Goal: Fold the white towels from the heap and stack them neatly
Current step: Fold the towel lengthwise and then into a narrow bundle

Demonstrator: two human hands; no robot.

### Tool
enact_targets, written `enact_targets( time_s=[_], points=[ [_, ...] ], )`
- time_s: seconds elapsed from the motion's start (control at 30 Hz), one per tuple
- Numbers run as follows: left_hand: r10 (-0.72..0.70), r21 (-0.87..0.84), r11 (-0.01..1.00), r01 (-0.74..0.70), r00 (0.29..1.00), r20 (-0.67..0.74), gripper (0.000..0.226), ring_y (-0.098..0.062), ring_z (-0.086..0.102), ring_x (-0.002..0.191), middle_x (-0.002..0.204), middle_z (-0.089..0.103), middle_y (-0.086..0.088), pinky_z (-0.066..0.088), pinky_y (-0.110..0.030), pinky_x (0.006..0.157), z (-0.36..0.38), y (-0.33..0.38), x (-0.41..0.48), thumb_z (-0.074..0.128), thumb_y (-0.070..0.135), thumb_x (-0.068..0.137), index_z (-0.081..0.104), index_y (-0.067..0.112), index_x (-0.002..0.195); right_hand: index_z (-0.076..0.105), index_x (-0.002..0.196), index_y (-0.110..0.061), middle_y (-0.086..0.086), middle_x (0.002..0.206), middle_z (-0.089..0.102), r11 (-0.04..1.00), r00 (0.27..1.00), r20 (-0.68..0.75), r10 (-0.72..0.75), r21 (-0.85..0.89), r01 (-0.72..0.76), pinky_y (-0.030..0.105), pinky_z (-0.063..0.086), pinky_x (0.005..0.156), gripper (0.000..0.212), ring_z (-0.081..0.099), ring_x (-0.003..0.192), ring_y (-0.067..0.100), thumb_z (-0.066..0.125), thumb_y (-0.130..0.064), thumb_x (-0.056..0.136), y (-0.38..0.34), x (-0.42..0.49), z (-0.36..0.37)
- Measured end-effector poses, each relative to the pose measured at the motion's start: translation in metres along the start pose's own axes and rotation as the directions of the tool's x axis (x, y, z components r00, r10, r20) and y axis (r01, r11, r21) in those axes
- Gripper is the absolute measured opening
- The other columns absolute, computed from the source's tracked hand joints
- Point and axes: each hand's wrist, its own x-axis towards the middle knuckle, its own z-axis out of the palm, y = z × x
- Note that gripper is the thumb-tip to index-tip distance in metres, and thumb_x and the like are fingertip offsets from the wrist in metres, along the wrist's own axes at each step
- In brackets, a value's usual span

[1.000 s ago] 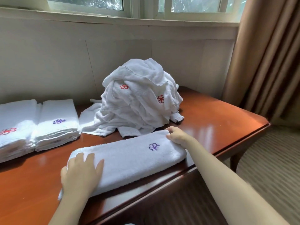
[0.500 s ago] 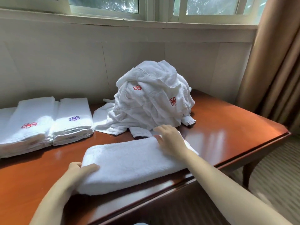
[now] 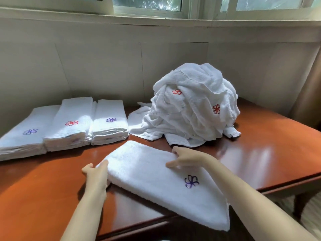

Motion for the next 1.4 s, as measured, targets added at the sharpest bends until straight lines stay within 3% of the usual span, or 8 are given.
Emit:
enact_targets(
  time_s=[0.13,0.27,0.43,0.63,0.9,1.07,1.17,1.4],
  points=[
    [-0.021,0.172,0.985,-0.027,0.961,0.274,0.091,-0.023,0.054,0.107,0.133,0.030,0.005,0.051,-0.033,0.069,0.006,-0.006,-0.024,0.062,0.009,0.080,0.010,0.040,0.148,0.048,0.111,-0.038,-0.012,0.111,0.048,0.941,0.986,0.158,-0.054,0.338,-0.003,0.024,0.039,0.071,0.040,0.049,0.096,0.006,0.067,-0.050,0.077,-0.018,0.012,-0.003],
    [0.173,0.362,0.884,-0.296,0.926,0.334,0.044,-0.029,0.054,0.114,0.132,0.052,-0.012,0.047,-0.040,0.099,-0.001,-0.009,-0.021,0.049,-0.001,0.092,0.052,0.020,0.130,0.050,0.133,-0.046,-0.003,0.135,0.055,0.775,0.920,0.340,-0.197,0.628,-0.066,0.032,0.051,0.091,0.054,0.059,0.116,0.020,0.061,-0.016,0.089,-0.030,0.018,-0.005],
    [0.230,-0.039,0.973,-0.227,0.958,0.169,0.027,-0.020,0.056,0.116,0.126,0.060,-0.009,0.040,-0.040,0.108,-0.024,0.013,-0.012,0.053,-0.003,0.093,0.065,0.015,0.110,0.068,0.118,-0.023,-0.007,0.124,0.065,0.624,0.897,0.267,-0.353,0.781,0.013,0.022,0.052,0.081,0.054,0.064,0.105,0.015,0.058,-0.004,0.069,-0.062,0.021,-0.002],
    [0.367,-0.239,0.925,-0.295,0.857,0.362,0.079,-0.019,0.060,0.115,0.131,0.056,0.000,0.050,-0.039,0.095,-0.043,0.062,0.002,0.059,-0.011,0.058,0.051,0.026,0.128,0.064,0.122,-0.016,-0.014,0.130,0.057,0.582,0.891,0.063,-0.450,0.777,0.239,0.015,0.051,0.081,0.059,0.056,0.118,0.006,0.062,0.006,0.067,-0.122,0.035,-0.020],
    [0.540,-0.059,0.825,-0.562,0.754,0.373,0.066,-0.013,0.058,0.104,0.126,0.046,0.000,0.053,-0.021,0.075,0.008,0.222,0.120,0.048,-0.013,0.090,0.034,0.023,0.144,0.062,0.120,-0.024,-0.009,0.130,0.054,0.410,0.848,-0.306,-0.433,0.771,0.488,0.009,0.050,0.065,0.062,0.066,0.090,-0.006,0.069,0.002,0.064,-0.195,0.133,-0.106],
    [0.141,0.505,0.803,-0.316,0.925,0.354,0.051,-0.020,0.057,0.097,0.127,0.052,-0.010,0.050,-0.027,0.080,0.039,0.175,0.229,0.049,0.021,0.096,0.027,0.007,0.141,0.030,0.149,-0.023,-0.003,0.155,0.025,0.505,0.959,-0.201,-0.202,0.817,0.278,0.031,0.034,0.099,0.062,0.032,0.136,0.016,0.054,-0.007,0.094,-0.195,0.280,-0.083],
    [0.169,0.623,0.727,-0.288,0.955,0.243,0.048,-0.014,0.052,0.078,0.102,0.050,-0.003,0.045,-0.025,0.066,0.037,0.129,0.268,0.052,0.023,0.093,0.031,0.010,0.134,0.041,0.142,-0.016,0.002,0.126,0.055,0.647,0.986,-0.085,-0.145,0.746,0.159,0.018,0.042,0.065,0.048,0.055,0.101,0.013,0.054,-0.022,0.097,-0.170,0.338,-0.032],
    [0.298,0.633,0.627,-0.455,0.890,0.344,0.059,-0.024,0.061,0.101,0.129,0.057,0.001,0.045,-0.032,0.077,0.034,0.109,0.287,0.046,0.024,0.087,0.029,0.032,0.143,0.053,0.131,-0.014,0.017,0.113,0.064,0.548,0.972,-0.232,-0.040,0.809,0.215,0.010,0.029,0.037,0.033,0.067,0.072,0.007,0.052,-0.016,0.097,-0.158,0.369,-0.032]
  ],
)
